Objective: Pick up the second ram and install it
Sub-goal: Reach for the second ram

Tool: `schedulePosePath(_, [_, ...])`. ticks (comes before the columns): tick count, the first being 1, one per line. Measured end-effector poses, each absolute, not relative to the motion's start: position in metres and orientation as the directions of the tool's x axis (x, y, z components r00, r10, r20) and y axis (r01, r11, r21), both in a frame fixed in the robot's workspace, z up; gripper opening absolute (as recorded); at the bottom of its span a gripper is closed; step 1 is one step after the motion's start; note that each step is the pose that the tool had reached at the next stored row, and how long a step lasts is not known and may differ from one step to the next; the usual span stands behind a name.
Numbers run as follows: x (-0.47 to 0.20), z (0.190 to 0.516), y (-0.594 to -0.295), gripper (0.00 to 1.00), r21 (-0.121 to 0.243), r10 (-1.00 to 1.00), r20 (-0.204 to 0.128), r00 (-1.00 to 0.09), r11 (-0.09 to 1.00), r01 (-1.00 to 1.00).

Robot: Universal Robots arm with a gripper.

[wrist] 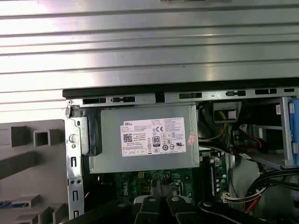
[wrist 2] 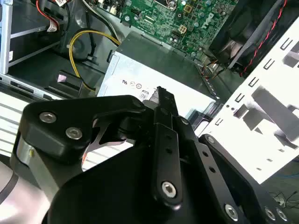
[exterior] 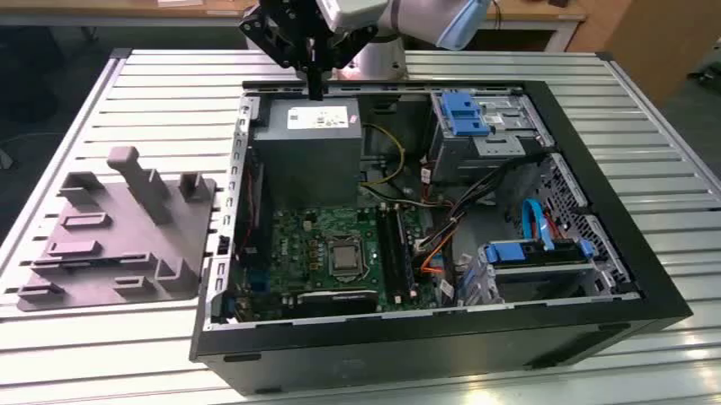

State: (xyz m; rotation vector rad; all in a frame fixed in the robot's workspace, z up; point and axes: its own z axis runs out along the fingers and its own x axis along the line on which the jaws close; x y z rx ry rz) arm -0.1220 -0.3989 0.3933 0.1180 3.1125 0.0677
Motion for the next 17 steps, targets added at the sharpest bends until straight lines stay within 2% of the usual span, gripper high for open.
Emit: schedulePosePath(17, [-0.1277,0.3933,-0.3989,0.10,0.044,0.076,-0.024,-0.997,0.996,0.075])
